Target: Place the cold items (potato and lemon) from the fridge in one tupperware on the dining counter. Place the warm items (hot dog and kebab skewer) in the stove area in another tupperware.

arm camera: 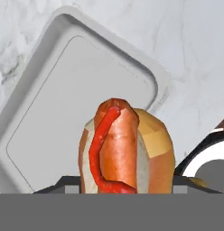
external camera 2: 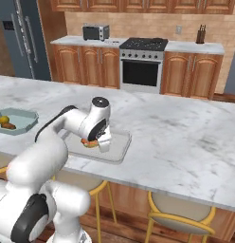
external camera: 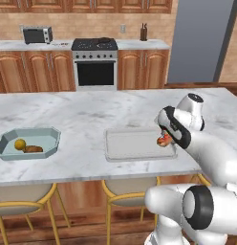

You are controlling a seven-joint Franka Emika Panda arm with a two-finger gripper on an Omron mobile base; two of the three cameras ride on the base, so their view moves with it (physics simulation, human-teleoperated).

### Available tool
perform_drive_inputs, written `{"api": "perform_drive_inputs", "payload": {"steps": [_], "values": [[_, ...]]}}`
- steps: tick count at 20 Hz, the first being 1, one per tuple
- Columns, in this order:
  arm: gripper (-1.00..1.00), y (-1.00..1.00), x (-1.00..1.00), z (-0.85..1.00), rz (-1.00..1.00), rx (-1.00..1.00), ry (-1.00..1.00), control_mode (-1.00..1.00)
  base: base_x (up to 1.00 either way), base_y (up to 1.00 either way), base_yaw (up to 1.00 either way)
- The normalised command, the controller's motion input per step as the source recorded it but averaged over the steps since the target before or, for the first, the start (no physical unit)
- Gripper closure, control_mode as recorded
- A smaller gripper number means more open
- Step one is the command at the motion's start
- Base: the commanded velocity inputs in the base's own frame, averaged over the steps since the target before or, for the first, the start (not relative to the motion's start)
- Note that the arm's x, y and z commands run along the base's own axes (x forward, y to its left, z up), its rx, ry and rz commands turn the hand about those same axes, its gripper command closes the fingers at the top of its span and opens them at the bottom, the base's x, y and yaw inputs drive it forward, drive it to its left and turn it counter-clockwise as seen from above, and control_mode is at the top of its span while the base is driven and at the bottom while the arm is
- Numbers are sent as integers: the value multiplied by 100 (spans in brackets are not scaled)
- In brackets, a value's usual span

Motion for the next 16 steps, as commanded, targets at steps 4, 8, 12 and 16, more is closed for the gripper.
{"api": "perform_drive_inputs", "payload": {"steps": [4,8,12,16], "values": [[100,-14,100,-9,49,-13,13,-100,0,0,0],[100,-12,96,-31,35,-27,11,-100,0,0,0],[100,-4,64,-38,30,-26,9,-100,0,0,0],[100,0,20,-29,14,0,0,-100,0,0,0]]}}
